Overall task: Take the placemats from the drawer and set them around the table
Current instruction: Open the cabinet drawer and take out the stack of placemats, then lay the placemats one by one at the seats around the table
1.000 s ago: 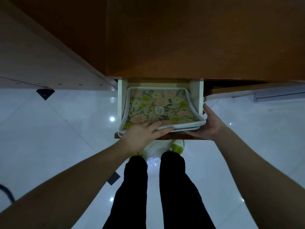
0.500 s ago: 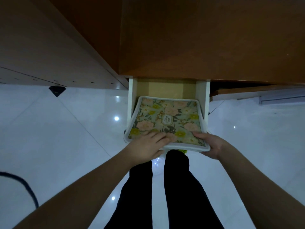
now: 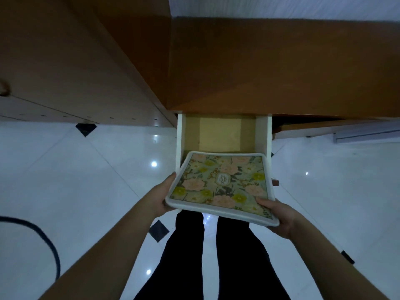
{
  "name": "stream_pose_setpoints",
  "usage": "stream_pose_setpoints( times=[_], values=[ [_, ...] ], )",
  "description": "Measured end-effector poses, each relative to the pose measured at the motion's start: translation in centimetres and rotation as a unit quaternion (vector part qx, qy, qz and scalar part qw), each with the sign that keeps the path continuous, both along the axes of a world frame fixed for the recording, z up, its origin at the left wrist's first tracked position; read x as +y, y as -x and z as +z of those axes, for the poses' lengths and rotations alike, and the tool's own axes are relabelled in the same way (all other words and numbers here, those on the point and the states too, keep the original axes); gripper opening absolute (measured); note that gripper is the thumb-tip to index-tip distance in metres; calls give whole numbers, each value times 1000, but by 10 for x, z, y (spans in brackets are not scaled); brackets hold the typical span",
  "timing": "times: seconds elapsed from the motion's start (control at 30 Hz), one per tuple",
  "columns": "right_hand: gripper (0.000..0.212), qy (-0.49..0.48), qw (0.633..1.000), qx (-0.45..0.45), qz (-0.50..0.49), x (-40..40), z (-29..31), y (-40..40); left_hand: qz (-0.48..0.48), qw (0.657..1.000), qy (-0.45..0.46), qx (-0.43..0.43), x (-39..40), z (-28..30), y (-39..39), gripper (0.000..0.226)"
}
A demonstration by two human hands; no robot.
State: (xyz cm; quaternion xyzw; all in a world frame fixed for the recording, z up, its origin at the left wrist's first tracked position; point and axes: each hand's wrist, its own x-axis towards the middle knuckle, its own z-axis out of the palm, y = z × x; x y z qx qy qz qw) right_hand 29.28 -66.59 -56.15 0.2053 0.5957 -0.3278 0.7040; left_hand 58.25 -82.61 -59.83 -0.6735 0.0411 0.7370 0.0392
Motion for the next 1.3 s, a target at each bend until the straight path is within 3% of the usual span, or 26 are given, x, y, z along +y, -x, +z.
stream_pose_setpoints(
  times=[0.1,0.2,0.33,0.4,0.53,0.77,0.93,1.07,1.2,1.3],
  values=[
    [45,19,1000,19,10,4,14,-6,-30,998,-10,60,-13,11,-5,56],
    [39,51,996,68,39,9,35,-11,-153,983,18,98,-23,33,-8,55],
    [58,96,987,111,60,12,76,-12,-223,964,89,115,-25,77,-17,71],
    [73,115,984,123,60,9,97,-12,-222,961,138,91,-26,100,-19,62],
    [56,153,969,183,67,2,138,-13,-207,951,204,105,-24,144,-21,51],
    [62,193,937,274,103,-3,193,-9,-186,915,346,86,-9,215,-7,38],
    [60,264,917,283,100,-5,227,6,-131,895,426,34,8,257,15,23],
    [81,303,906,265,126,0,250,24,-97,884,457,-8,30,287,28,51],
    [64,341,893,241,169,9,264,48,-73,882,464,-25,56,305,36,63],
    [64,351,888,222,196,14,272,59,-59,879,472,-45,76,318,36,75]
  ],
)
